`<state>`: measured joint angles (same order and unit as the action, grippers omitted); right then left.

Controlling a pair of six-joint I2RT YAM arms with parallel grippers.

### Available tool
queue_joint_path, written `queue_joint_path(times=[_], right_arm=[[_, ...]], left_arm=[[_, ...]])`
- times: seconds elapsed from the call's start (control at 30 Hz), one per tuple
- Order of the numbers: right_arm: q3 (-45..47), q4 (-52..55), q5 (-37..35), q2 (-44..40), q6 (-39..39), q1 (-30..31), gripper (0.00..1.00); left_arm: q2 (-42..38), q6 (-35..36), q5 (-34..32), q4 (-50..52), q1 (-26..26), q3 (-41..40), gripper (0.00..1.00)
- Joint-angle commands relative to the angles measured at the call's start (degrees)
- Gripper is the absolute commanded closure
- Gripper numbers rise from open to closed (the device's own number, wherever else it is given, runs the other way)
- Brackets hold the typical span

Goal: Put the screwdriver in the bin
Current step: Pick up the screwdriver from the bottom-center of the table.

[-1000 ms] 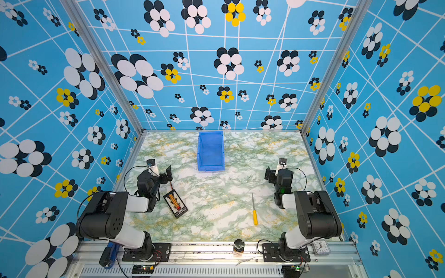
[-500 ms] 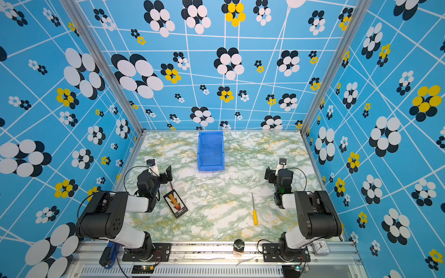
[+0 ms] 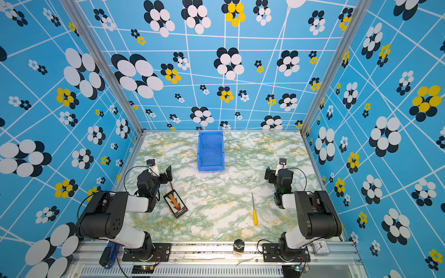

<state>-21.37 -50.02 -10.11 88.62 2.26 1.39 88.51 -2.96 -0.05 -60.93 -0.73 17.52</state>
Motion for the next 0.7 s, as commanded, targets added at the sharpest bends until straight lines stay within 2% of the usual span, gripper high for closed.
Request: queue_joint_path(times=[0.0, 0.27, 0.37, 0.5, 0.57, 0.67], right_arm=[[-0.88, -1.4, 0.52, 0.05, -0.27, -0.25, 0.01], [-1.01, -1.62, -0.25, -0.22, -0.19, -0.25, 0.01], [-4.39, 7.77, -1.63, -3.79, 0.23, -0.25, 0.01], [-9.61, 21.46, -5.54, -9.84, 0.67, 1.01, 0.01], [-12.47, 29.81, -7.56, -13.32, 3.85, 1.67, 0.01], [-19.37, 48.54, -7.78, -17.09, 10.28, 2.99, 0.01]], left_arm=[[0.62, 0.32, -0.26, -1.7, -0.06, -0.69, 0.01], [0.61, 0.4, -0.17, -1.65, 0.02, -0.59, 0.01], [0.61, 0.85, 0.66, -0.87, 0.13, -0.09, 0.01], [0.52, 2.37, 3.89, 7.64, 0.24, 4.37, 0.01], [0.36, 3.53, 0.71, 7.57, 2.02, 4.2, 0.01], [-0.6, 2.91, -2.65, 7.82, 2.33, 4.09, 0.01]])
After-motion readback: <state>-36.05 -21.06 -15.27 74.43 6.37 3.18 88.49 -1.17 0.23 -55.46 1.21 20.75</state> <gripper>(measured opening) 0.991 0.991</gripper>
